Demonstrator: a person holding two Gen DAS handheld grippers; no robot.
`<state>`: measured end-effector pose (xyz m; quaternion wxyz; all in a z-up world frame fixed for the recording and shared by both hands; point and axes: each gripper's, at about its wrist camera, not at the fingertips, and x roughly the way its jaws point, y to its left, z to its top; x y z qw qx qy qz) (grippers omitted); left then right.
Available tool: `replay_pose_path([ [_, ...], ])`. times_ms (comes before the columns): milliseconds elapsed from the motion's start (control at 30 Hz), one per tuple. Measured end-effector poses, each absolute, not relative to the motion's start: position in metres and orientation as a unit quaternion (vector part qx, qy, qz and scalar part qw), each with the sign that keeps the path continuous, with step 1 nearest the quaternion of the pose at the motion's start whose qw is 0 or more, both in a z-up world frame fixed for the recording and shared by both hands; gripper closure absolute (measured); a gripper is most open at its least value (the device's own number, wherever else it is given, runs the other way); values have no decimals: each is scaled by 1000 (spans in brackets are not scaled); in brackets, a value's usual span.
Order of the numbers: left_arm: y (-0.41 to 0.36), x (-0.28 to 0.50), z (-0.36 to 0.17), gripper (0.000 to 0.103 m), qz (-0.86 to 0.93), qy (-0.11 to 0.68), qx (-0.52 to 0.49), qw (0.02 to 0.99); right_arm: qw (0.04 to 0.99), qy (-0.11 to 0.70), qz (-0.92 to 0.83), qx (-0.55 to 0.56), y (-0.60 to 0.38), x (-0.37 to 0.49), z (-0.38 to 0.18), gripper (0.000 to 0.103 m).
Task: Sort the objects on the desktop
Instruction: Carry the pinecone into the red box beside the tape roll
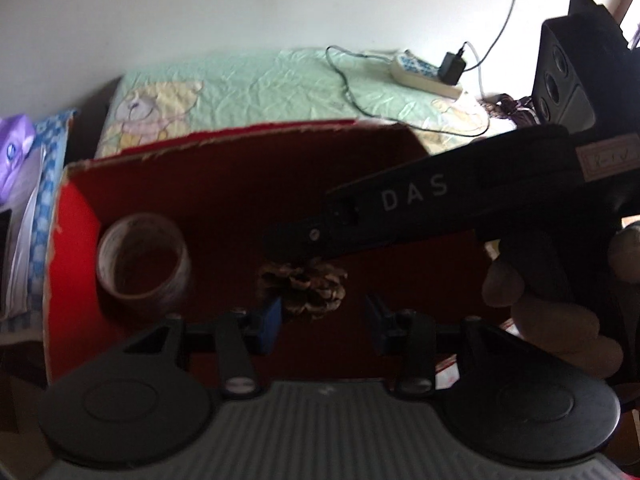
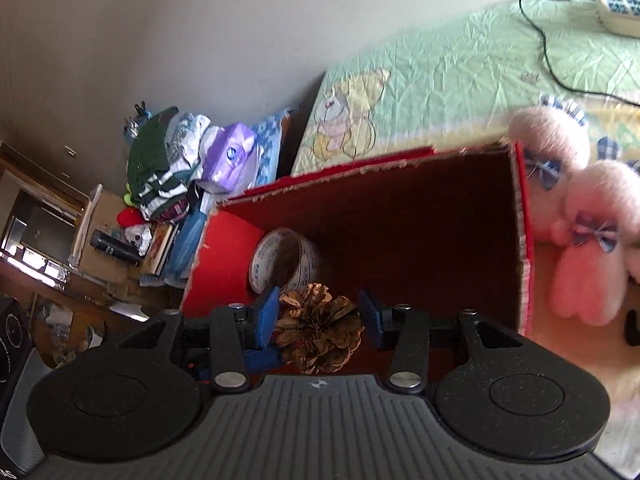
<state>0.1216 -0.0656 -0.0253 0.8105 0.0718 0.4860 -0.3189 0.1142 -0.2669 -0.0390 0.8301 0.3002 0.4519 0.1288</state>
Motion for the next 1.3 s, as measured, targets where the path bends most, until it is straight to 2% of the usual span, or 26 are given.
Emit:
replay_pose_path([
  [33, -60, 128, -32, 60, -312, 496, 73, 807, 823, 463, 129, 303, -260, 121, -45, 62],
  [333, -36, 149, -61, 60, -274, 551, 93, 783, 751, 555, 111, 340, -218, 165, -95, 63],
  [500, -31, 159, -65, 59, -263, 557, 98, 782, 739, 577, 121, 327, -211, 174, -95, 60],
  [700, -21, 165, -62, 59, -261, 553, 94, 786, 730, 566, 134, 360, -225, 170, -99, 55],
  [767, -20, 166, -58, 62, -262, 547, 87, 790, 725, 560, 128, 379, -233, 167, -101, 53],
  [867, -24, 166, -49, 65, -286, 537, 64, 791, 740, 541, 102, 385, -240, 159, -97, 57],
  [967, -32, 169, -47, 65, -317, 533, 35, 784, 775, 522, 82, 346, -243, 150, -82, 63],
  [1133, -55, 179, -68, 65, -334, 562, 16, 756, 828, 477, 13, 295, -266, 135, -62, 66],
  [1233, -62, 184, -80, 65, -311, 590, 17, 745, 812, 476, 4, 338, -281, 128, -73, 68],
  [1300, -64, 190, -89, 65, -289, 606, 19, 741, 794, 488, 3, 362, -286, 126, -82, 80],
])
